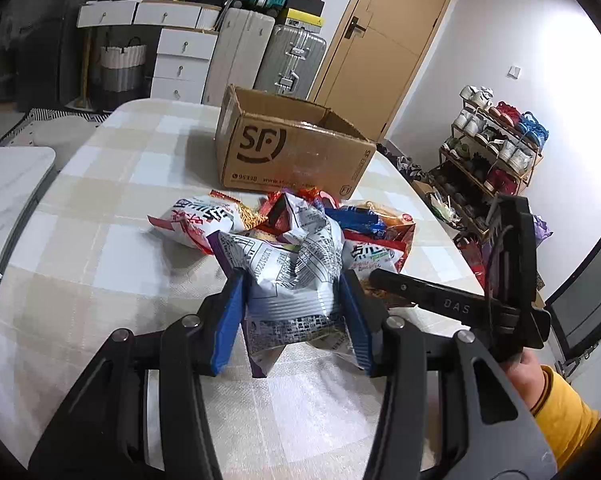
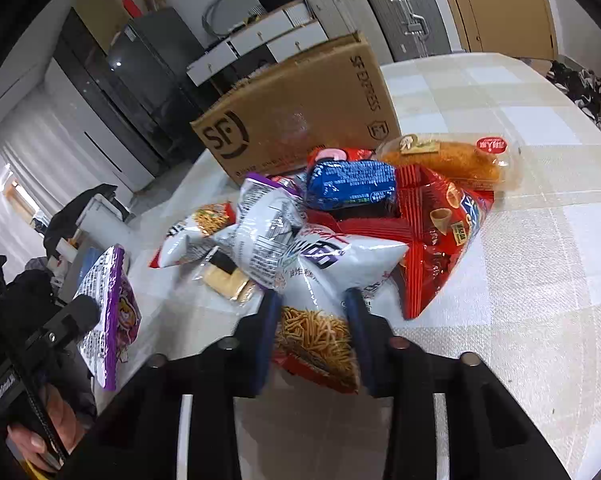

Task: Organize snacks
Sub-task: 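Carry both held bags over the cardboard box with both grippers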

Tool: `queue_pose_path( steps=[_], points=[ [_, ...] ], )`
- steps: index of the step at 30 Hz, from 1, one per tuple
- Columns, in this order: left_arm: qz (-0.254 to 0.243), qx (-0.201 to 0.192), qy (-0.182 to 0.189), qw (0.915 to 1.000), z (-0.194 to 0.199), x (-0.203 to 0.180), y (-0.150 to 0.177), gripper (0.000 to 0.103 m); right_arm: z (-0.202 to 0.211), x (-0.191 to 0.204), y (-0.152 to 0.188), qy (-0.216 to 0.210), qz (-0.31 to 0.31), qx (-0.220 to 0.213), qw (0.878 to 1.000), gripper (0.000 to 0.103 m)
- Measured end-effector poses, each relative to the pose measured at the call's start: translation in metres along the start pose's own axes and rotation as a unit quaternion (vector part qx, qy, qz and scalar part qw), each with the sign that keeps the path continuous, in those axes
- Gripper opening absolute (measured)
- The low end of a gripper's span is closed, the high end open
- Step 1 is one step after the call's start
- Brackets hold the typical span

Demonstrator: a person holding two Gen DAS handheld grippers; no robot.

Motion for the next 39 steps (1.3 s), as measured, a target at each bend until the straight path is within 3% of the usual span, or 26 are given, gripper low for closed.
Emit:
queue_pose_path(
  steps=[2, 4, 13, 17, 23, 25, 27, 29, 32, 34, 39],
  points=[
    [-0.001, -0.002, -0.003, 1.0, 0.004, -0.001, -0.001, 0.044, 0.007, 0.002, 0.002, -0.005, 0.004, -0.006, 1.0, 0.02],
    [-0.001, -0.004, -0.005, 1.0, 0.009, -0.001, -0.002, 0.044, 0.011, 0.003, 0.004, -0.007, 0.009, -0.007, 1.0, 0.017],
    [-0.008, -0.015, -0.007, 0.9998, 0.03, -0.013, -0.002, 0.044, 0.016, -0.002, 0.009, -0.013, 0.001, -0.004, 1.0, 0.017],
    [-0.007, -0.015, -0.008, 0.9998, 0.032, -0.012, -0.004, 0.044, 0.018, 0.004, 0.008, -0.027, 0.016, -0.006, 0.999, 0.006],
    [-0.009, -0.016, -0.006, 0.9998, 0.036, -0.014, -0.005, 0.045, 0.023, 0.006, 0.01, -0.037, 0.015, -0.006, 0.999, 0.005],
    [-0.008, -0.015, -0.006, 0.9998, 0.036, -0.015, -0.006, 0.045, 0.027, 0.003, 0.012, -0.02, 0.016, -0.015, 1.0, 0.005],
    [-0.008, -0.014, -0.006, 0.9998, 0.038, -0.016, -0.006, 0.045, 0.032, 0.0, 0.012, -0.015, 0.011, -0.017, 1.0, 0.014],
    [-0.007, -0.013, -0.005, 0.9999, 0.038, -0.016, -0.006, 0.045, 0.031, -0.007, 0.013, 0.0, -0.003, -0.006, 1.0, 0.052],
    [-0.006, -0.01, -0.002, 0.9999, 0.039, -0.017, -0.004, 0.045, 0.033, -0.015, 0.013, -0.04, -0.052, -0.01, 0.998, 0.066],
    [-0.008, -0.006, -0.002, 1.0, 0.037, -0.017, -0.003, 0.045, 0.029, -0.02, 0.01, -0.041, -0.065, -0.009, 0.997, 0.073],
    [-0.008, -0.003, -0.001, 1.0, 0.038, -0.017, -0.002, 0.045, 0.005, -0.021, 0.002, -0.045, -0.081, 0.024, 0.995, 0.074]
  ],
)
Point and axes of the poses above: each gripper's, at about its wrist camera, not at the fingertips, and z roughly against the way its jaws point, x to its left, y to its underside, the point moved 5 cm from there along -z, roughly the way its jaws point, and after that the axes turned 2 degrees about z, right-handed, at the moved point
